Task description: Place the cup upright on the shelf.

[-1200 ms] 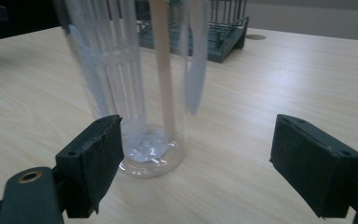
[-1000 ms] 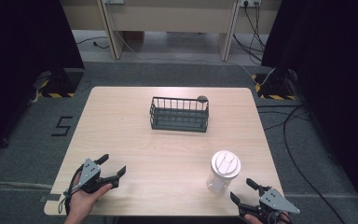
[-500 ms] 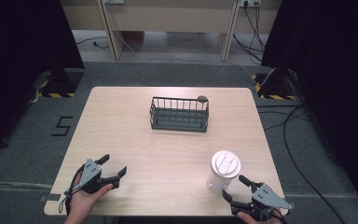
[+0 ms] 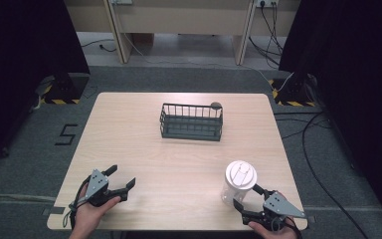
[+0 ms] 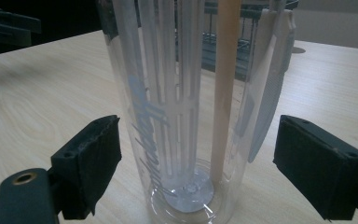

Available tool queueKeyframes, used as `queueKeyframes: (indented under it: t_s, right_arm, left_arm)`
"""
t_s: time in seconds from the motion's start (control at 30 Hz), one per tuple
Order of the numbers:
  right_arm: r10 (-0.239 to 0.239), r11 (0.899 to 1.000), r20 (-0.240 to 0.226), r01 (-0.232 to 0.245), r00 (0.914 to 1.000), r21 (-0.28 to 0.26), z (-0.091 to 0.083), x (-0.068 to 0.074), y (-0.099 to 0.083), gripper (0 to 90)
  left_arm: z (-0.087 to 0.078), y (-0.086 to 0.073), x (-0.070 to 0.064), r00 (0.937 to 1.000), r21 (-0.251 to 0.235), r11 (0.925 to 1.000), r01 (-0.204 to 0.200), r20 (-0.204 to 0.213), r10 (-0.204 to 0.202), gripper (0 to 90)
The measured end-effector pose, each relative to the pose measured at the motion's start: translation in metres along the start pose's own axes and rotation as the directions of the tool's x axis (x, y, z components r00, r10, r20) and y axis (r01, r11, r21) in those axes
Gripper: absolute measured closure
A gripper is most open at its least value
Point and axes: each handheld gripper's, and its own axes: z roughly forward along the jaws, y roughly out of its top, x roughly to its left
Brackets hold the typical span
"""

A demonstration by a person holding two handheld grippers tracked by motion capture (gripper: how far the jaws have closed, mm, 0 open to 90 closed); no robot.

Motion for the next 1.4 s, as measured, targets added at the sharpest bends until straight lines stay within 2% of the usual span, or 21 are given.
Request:
queueKeyframes:
  t_s: [0.2, 0.4, 0.63, 0.9, 1.4]
  right_arm:
    - [-0.005, 1.0, -0.003, 0.005, 1.0, 0.012, 0.008, 0.0, 0.001, 14.9]
    - [-0.031, 0.999, -0.014, 0.031, 0.9994, 0.023, 0.018, 0.001, 0.004, 14.7]
    - [-0.047, 0.999, -0.014, 0.047, 0.9988, 0.012, 0.028, 0.001, 0.007, 15.7]
    - [-0.045, 0.999, -0.02, 0.045, 0.9988, 0.003, 0.029, 0.001, 0.006, 17.8]
    - [-0.056, 0.998, -0.028, 0.057, 0.998, 0.022, 0.03, 0.001, 0.012, 18.4]
  left_arm:
    - [0.0, 0.0, 0.0, 1.0, 0.002, 1.0, -0.002, 0.002, 0.002, 15.1]
    - [0.0, 0.0, 0.0, 1.0, 0.002, 1.0, 0.0, 0.004, 0.0, 15.1]
    - [0.001, 0.0, 0.0, 1.0, 0.004, 1.0, 0.004, 0.007, -0.004, 15.1]
    - [0.001, 0.0, 0.0, 1.0, 0.004, 1.0, 0.004, 0.007, -0.004, 15.2]
    - [0.001, -0.001, 0.0, 1.0, 0.006, 1.0, 0.004, 0.005, -0.004, 15.7]
